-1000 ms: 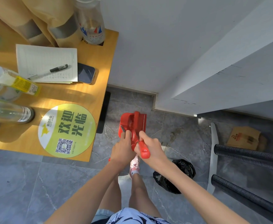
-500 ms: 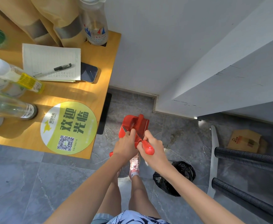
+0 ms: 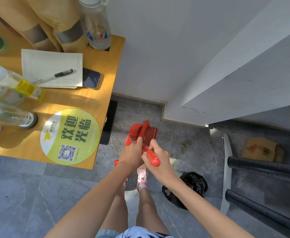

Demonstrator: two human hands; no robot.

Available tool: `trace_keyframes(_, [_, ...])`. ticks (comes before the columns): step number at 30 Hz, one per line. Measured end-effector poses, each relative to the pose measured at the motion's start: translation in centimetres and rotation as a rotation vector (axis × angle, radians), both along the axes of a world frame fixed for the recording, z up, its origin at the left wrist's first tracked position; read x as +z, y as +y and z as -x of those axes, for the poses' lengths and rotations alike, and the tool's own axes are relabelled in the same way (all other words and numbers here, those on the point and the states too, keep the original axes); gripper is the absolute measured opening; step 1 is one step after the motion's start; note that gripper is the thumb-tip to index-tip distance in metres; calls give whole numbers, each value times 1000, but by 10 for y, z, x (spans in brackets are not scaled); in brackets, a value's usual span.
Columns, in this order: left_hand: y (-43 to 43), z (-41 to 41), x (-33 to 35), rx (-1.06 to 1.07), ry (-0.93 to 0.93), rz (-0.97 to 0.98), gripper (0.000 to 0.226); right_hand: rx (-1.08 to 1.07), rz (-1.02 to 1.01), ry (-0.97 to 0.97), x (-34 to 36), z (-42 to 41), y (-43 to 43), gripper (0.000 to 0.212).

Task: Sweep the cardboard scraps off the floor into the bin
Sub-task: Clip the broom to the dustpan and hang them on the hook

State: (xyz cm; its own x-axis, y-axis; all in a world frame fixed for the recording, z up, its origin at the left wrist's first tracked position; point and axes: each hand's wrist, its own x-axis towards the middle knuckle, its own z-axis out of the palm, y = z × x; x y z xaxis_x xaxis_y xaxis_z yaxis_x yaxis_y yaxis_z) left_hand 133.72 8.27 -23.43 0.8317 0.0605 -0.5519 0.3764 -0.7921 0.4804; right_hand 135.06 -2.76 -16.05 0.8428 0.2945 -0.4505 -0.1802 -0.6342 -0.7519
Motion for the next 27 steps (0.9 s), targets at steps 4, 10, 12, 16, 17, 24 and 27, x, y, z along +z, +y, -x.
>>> trace_keyframes(4, [1,-8,5,21,-14,65,33,-67,4,59,4,-12,-5,19])
trace_keyframes(10, [11,-26,27,-82,-38,-43,48,-150,80,57,21,-44,-8,17])
trace_keyframes(12, [9,-28,39,-61,-91,-55,42,-164,125,19,30,-51,-6,15])
trace_keyframes(16, [12,-38,79,-45,-265,8,34,-113,146,-99,69,-70,-7,24])
trace_keyframes(17, [15,-43,93,-45,-307,7,34,-87,150,-128,83,-77,-8,24])
trace_keyframes(24, [36,-105,211,-7,-485,-36,32,-24,82,-341,193,-130,-11,10])
trace_keyframes(27, [43,-129,252,12,-505,-66,31,-48,57,-385,227,-151,-1,20])
